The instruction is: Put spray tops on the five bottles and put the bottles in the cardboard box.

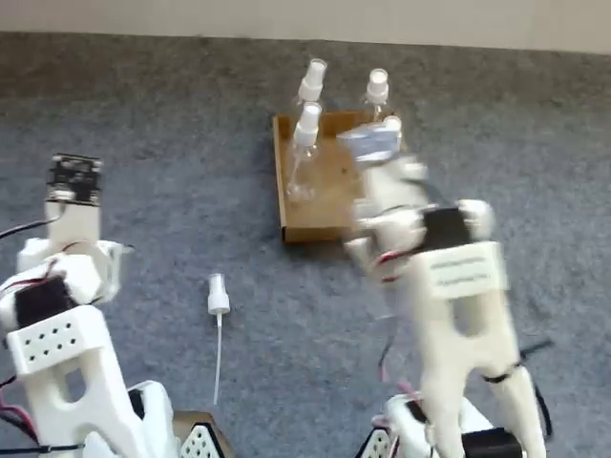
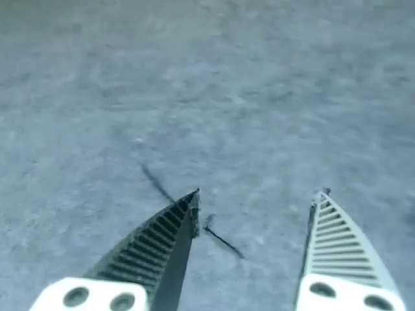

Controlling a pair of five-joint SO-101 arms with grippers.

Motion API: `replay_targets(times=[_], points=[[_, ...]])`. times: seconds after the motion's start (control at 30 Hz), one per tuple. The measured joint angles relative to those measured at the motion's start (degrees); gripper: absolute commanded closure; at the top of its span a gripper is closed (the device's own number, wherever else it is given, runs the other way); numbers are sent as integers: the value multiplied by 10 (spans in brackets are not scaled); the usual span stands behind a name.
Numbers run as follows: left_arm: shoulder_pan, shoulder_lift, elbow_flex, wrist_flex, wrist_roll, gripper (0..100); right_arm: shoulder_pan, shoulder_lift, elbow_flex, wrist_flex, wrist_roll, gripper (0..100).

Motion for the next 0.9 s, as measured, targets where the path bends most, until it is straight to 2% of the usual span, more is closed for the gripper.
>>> replay_targets(times=[0.13,0.27,0.4,0.5,0.57,0.7,0.9], points=[[72,0,0,33,13,755,208,34,0,-69,105,995],[143,0,0,54,65,755,326,137,1,-152,157,992],[221,40,-5,63,112,755,358,252,4,-215,186,991],[251,105,-35,63,142,755,362,324,4,-244,194,991],[261,160,-59,63,151,755,369,362,4,-258,195,986],[261,251,-88,63,158,755,382,389,2,-294,197,905],[261,283,-91,63,186,755,382,403,2,-301,196,865]])
